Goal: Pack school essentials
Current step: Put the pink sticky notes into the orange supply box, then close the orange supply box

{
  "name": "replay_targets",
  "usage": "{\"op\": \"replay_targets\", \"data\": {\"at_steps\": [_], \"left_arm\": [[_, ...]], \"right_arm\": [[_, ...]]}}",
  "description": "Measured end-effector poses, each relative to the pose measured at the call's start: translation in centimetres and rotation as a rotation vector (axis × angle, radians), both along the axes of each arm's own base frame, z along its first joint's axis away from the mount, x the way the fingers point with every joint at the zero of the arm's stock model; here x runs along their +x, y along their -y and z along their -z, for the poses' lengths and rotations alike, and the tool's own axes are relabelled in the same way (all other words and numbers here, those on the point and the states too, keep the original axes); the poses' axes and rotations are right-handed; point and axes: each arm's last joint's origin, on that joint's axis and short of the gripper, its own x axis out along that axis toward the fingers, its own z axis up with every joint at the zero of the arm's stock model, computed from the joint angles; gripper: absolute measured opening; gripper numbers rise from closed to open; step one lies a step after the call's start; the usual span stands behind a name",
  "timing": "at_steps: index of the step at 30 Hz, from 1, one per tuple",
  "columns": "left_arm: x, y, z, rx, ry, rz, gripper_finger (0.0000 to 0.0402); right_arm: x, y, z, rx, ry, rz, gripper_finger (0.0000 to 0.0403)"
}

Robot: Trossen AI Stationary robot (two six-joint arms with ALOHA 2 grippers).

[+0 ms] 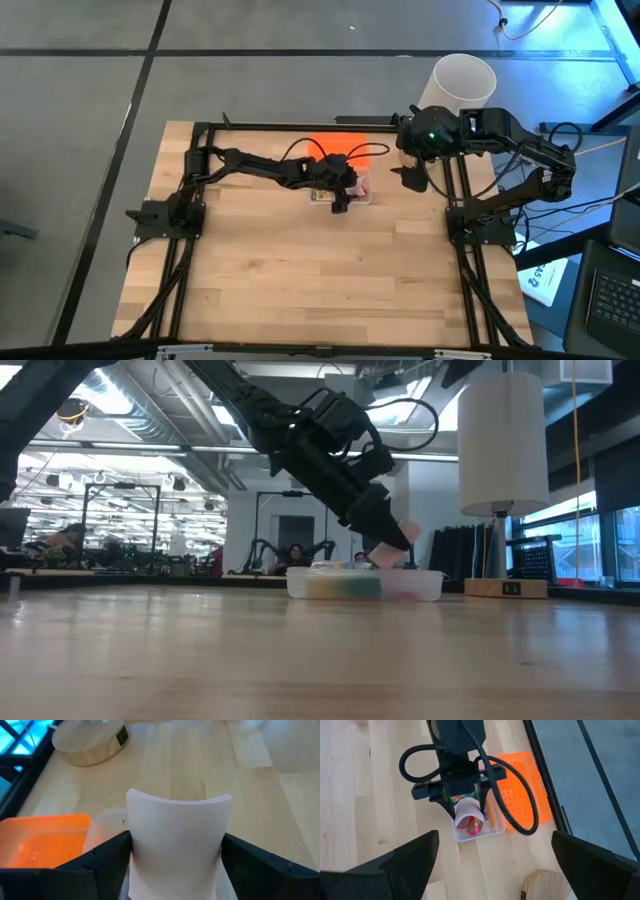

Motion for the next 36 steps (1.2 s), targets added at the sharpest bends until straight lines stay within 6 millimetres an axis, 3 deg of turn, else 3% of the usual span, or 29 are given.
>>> {"op": "replay_targets", "data": {"at_steps": [8,19,28,36], "left_arm": [[0.0,-0.1,0.1,-0.008,-0.001,-0.024,0.0308],[-0.1,-0.1,0.2,0.009,-0.021,-0.05,0.0394],[-0.2,-0.2,0.1,0.01,-0.028,-0.064,0.0398],[-1.7,-1.6,-3.8,-0.041,0.011,-0.153,0.0397]], "right_arm": [[0.0,0.0,0.0,-0.001,0.006,0.0,0.0385],[0.0,0.0,0.0,-0.001,0.006,0.0,0.0385],[0.0,0.0,0.0,-0.001,0.006,0.0,0.0385],[0.0,0.0,0.0,-0.001,0.006,0.0,0.0385]]}}
